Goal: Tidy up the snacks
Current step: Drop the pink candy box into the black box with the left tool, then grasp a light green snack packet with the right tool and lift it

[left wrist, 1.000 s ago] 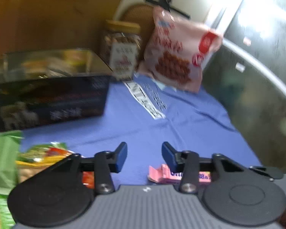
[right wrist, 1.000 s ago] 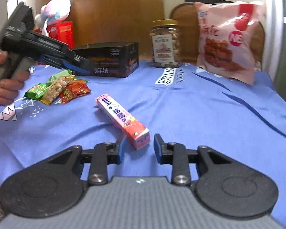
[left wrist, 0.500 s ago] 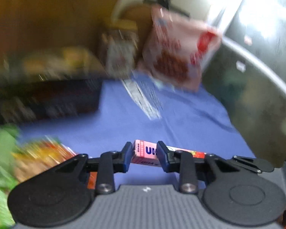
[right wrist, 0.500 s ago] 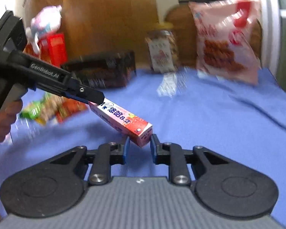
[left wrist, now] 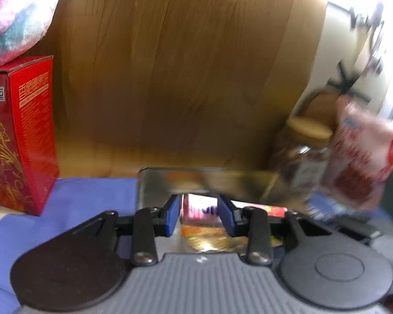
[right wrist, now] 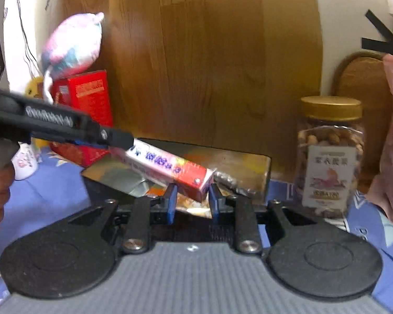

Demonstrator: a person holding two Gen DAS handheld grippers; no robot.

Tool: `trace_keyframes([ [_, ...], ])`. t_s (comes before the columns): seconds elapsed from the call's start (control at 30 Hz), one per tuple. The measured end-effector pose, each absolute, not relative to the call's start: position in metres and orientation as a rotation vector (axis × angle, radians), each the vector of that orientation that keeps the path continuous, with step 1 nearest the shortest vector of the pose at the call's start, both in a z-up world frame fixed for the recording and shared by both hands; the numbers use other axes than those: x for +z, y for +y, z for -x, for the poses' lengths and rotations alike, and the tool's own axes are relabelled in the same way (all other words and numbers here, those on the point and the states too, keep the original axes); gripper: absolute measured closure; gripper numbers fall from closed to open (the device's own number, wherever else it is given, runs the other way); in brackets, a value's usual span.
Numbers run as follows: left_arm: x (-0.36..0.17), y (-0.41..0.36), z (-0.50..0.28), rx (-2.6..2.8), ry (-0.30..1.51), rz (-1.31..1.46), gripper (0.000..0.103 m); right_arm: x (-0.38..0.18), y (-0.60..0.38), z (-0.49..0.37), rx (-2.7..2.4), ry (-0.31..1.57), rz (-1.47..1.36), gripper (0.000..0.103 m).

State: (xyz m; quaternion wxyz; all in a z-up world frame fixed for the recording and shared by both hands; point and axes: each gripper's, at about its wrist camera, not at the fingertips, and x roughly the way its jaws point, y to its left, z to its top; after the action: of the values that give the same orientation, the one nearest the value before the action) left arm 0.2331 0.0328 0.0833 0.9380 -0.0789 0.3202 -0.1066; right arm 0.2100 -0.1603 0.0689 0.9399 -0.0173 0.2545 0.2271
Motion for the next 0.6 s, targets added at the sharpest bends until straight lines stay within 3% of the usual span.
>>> trace_keyframes([
  [0.27, 0.09, 0.061, -0.18, -0.268, 0.571, 0.227, 0.07, 0.07, -0.201, -0.144, 0.474, 0.506, -0.162, 0.069],
  [0.6, 0.06, 0.072, -0.121, -0.34, 0.651, 0.297, 0.064, 0.03, -0.211, -0.05, 0.365, 0.61, -0.35, 0.069],
])
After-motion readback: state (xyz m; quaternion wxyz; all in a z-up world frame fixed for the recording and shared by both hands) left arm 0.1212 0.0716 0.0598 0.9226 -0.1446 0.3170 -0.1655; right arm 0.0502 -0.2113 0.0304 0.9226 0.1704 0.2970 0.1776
